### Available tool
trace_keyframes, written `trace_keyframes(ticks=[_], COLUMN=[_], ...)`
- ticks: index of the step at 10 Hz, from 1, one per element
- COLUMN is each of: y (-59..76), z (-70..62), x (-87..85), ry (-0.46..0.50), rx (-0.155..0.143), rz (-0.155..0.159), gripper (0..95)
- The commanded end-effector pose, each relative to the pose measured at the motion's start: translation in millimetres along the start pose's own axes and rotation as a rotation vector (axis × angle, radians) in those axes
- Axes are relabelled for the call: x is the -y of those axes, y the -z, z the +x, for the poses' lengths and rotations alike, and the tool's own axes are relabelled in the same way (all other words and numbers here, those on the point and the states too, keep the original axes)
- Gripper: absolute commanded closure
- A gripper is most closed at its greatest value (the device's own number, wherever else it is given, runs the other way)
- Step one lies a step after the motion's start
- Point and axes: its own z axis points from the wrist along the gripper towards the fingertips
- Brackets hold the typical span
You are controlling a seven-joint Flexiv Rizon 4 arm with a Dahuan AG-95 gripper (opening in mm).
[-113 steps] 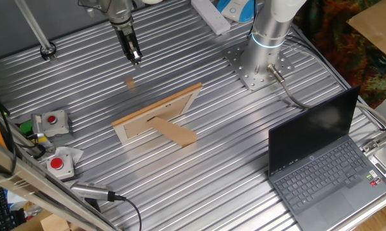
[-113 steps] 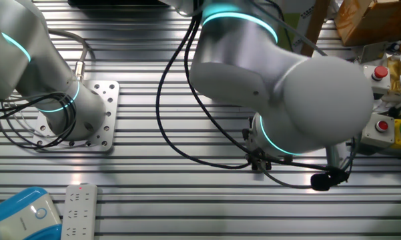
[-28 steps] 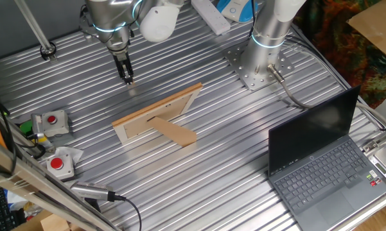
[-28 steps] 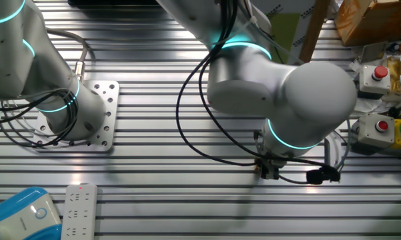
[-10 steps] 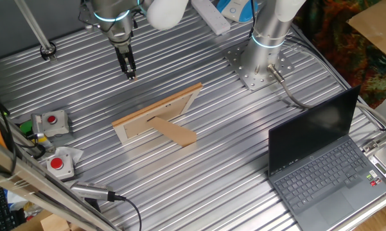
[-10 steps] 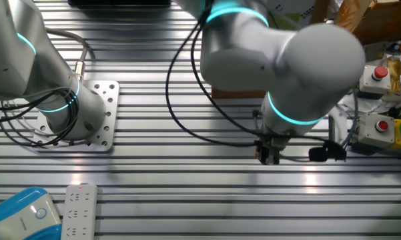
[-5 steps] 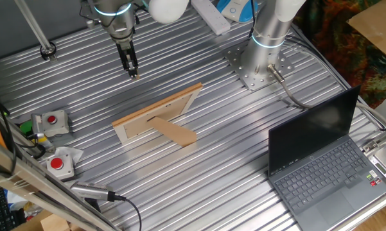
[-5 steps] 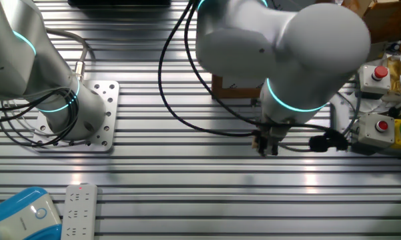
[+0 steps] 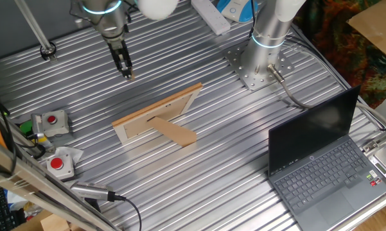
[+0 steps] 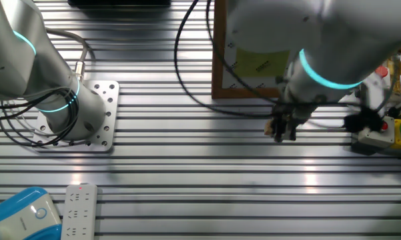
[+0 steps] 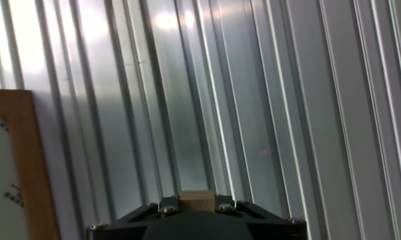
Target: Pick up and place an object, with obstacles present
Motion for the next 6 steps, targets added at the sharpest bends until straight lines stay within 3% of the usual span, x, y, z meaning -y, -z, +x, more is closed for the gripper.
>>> trace_keyframes(ticks=[1, 6], y=[8.5, 34.6], z=[-2.9, -13.1], x=[-5.3, -16.0], ry=[-0.005, -0.029], rx=[-0.016, -0.065], rz=[0.010, 0.025], gripper=[95.0, 95.0])
